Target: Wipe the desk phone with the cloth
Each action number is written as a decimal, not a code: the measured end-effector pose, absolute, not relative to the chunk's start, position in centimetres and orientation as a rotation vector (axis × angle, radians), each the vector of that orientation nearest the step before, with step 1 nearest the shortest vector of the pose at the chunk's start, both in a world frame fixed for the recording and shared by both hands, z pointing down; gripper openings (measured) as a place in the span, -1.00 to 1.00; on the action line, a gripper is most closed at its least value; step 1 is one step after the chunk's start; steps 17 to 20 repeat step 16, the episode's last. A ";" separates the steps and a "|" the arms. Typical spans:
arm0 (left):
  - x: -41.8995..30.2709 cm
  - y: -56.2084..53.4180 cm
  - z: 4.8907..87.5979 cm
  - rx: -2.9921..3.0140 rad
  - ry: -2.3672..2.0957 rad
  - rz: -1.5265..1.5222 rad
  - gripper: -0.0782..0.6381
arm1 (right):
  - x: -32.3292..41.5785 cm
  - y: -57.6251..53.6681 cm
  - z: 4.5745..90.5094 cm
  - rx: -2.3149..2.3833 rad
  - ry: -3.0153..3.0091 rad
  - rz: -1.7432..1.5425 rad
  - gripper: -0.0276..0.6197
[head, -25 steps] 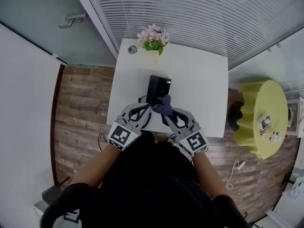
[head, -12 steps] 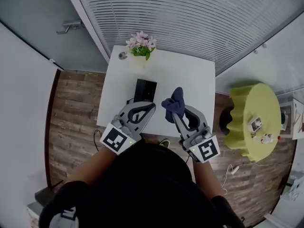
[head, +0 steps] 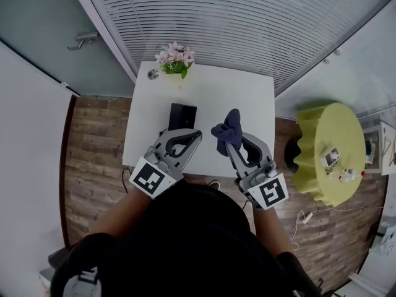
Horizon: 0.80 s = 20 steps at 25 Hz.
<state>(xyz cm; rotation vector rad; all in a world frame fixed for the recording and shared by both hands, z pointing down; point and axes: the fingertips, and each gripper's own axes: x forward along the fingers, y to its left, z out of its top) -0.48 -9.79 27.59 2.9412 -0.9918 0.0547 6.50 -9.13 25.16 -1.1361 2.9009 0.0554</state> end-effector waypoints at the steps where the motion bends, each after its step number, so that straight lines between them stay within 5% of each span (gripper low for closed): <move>1: -0.5 -9.8 27.7 2.942 -0.991 0.058 -0.76 | 6.6 -9.1 25.3 -1.141 2.902 0.053 -0.60; 20: -0.2 -10.1 28.3 2.957 -0.958 0.085 -0.76 | 6.9 -9.3 25.7 -1.166 2.901 0.062 -0.60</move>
